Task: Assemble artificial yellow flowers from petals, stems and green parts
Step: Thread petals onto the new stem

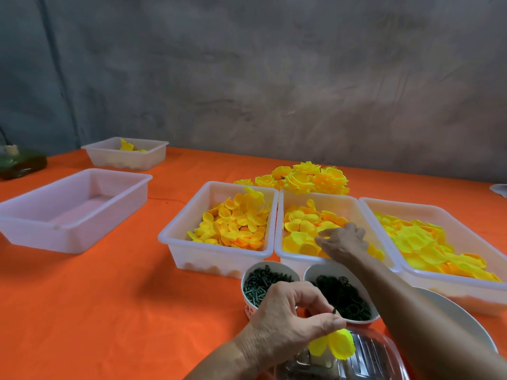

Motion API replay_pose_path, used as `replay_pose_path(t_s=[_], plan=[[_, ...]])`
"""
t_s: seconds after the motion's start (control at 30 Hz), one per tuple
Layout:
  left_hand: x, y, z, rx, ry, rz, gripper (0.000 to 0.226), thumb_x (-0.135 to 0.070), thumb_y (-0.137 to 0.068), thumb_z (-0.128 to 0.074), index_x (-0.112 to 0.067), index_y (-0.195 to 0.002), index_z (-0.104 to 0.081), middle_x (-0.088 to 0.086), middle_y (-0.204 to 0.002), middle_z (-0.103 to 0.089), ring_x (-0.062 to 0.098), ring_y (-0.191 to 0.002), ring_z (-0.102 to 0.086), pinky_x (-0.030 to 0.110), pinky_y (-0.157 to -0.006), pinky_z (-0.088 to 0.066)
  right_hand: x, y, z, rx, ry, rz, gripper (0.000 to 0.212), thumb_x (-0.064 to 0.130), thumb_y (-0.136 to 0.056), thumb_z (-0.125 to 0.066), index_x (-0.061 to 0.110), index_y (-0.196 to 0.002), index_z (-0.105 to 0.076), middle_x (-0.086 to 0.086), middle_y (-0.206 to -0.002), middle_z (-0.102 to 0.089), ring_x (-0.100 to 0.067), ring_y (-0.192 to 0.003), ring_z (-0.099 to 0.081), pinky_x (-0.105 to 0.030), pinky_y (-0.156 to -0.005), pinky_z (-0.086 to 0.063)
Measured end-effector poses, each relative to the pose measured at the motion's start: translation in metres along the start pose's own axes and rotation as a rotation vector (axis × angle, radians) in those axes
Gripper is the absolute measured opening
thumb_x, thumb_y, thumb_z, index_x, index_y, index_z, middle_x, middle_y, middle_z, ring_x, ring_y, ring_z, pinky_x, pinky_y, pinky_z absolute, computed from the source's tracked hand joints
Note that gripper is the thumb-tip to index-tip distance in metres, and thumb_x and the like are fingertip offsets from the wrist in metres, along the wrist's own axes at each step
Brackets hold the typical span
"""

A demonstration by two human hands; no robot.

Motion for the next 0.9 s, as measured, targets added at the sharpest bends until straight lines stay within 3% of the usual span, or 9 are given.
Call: replay_pose_path(t_s=[0.1, 0.2, 0.37, 0.43, 0.5, 0.6, 0.7, 0.83, 0.9], plan=[[0.001, 0.001, -0.001, 0.003, 0.024, 0.02, 0.013, -0.039, -0.069, -0.076, -0.034, -0.063, -0.067, -0.012, -0.071, -0.062, 0.008, -0.073, -0.058, 0.037, -0.073, -0.053, 0.0, -0.009, -0.018, 0.24, 0.032, -0.019, 0.038, 0.042, -0.096, -0.036, 0.018, -0.114, -0.06, -0.013, -0.139, -0.045, -0.035, -0.132, -0.033, -0.047, -0.108, -0.025], [0.0, 0.001, 0.0, -0.004, 0.005, 0.007, 0.013, -0.038, -0.071, -0.076, -0.035, -0.063, -0.066, -0.013, -0.071, -0.062, 0.008, -0.073, -0.059, 0.037, -0.071, -0.054, -0.003, -0.01, -0.013, 0.173, 0.003, -0.023, 0.026, 0.03, -0.098, -0.038, 0.014, -0.085, -0.055, -0.019, -0.121, -0.056, -0.036, -0.12, -0.044, -0.042, -0.103, -0.033], [-0.002, 0.001, 0.0, -0.016, -0.011, 0.01, 0.013, -0.032, -0.071, -0.076, -0.032, -0.062, -0.066, -0.009, -0.07, -0.062, 0.012, -0.072, -0.057, 0.037, -0.068, -0.05, -0.004, 0.0, 0.003, -0.001, -0.245, 0.003, 0.041, 0.017, -0.096, -0.043, 0.012, -0.056, -0.048, -0.014, -0.074, -0.047, -0.026, -0.076, -0.04, -0.033, -0.066, -0.032], [-0.003, 0.001, 0.0, -0.006, -0.011, 0.013, 0.012, -0.028, -0.072, -0.075, -0.028, -0.064, -0.066, -0.006, -0.069, -0.063, 0.012, -0.07, -0.056, 0.031, -0.067, -0.046, -0.009, 0.003, 0.011, -0.101, -0.447, 0.021, 0.03, 0.015, -0.094, -0.052, -0.001, -0.075, -0.069, -0.021, -0.076, -0.061, -0.033, -0.077, -0.056, -0.034, -0.066, -0.041], [-0.004, 0.001, -0.001, 0.002, -0.016, 0.014, 0.012, -0.028, -0.072, -0.075, -0.027, -0.065, -0.066, -0.003, -0.07, -0.064, 0.012, -0.069, -0.056, 0.03, -0.067, -0.045, -0.017, 0.009, 0.023, -0.249, -0.664, 0.006, 0.015, 0.01, -0.087, -0.064, 0.001, -0.094, -0.074, -0.018, -0.1, -0.071, -0.031, -0.096, -0.064, -0.034, -0.08, -0.048], [-0.004, 0.001, 0.001, -0.01, -0.033, 0.009, 0.013, -0.034, -0.07, -0.076, -0.031, -0.062, -0.066, -0.004, -0.069, -0.065, 0.011, -0.069, -0.055, 0.029, -0.067, -0.045, -0.027, 0.018, 0.031, -0.358, -0.883, -0.025, 0.016, 0.002, -0.078, -0.07, 0.008, -0.092, -0.075, -0.011, -0.096, -0.071, -0.019, -0.086, -0.061, -0.026, -0.078, -0.045], [-0.003, 0.001, 0.0, -0.016, -0.064, -0.002, 0.013, -0.044, -0.068, -0.074, -0.035, -0.062, -0.066, -0.003, -0.07, -0.065, 0.011, -0.068, -0.054, 0.03, -0.066, -0.045, -0.035, 0.019, 0.035, -0.363, -1.058, -0.061, 0.022, -0.004, -0.075, -0.069, 0.001, -0.096, -0.072, -0.012, -0.083, -0.064, -0.022, -0.074, -0.056, -0.039, -0.073, -0.051], [-0.003, 0.002, 0.0, -0.018, -0.073, -0.003, 0.016, -0.048, -0.069, -0.073, -0.033, -0.065, -0.067, -0.004, -0.068, -0.064, 0.011, -0.067, -0.054, 0.031, -0.065, -0.044, -0.038, 0.021, 0.035, -0.297, -1.269, -0.091, 0.033, -0.006, -0.075, -0.072, 0.002, -0.106, -0.061, -0.016, -0.094, -0.057, -0.029, -0.082, -0.059, -0.039, -0.07, -0.054], [-0.003, 0.001, 0.0, -0.011, -0.077, -0.004, 0.016, -0.047, -0.069, -0.072, -0.032, -0.066, -0.067, -0.008, -0.066, -0.063, 0.009, -0.066, -0.055, 0.03, -0.064, -0.045, -0.038, 0.022, 0.036, -0.282, -1.305, -0.102, 0.025, 0.001, -0.077, -0.074, 0.002, -0.099, -0.062, -0.017, -0.095, -0.059, -0.03, -0.085, -0.062, -0.037, -0.066, -0.054]])
Point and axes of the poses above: each hand's wrist, its own y-axis away from the middle knuckle, its own z-axis out of the back of the hand, x = y × z, the point moved 7 cm from there along -y, towards the middle knuckle
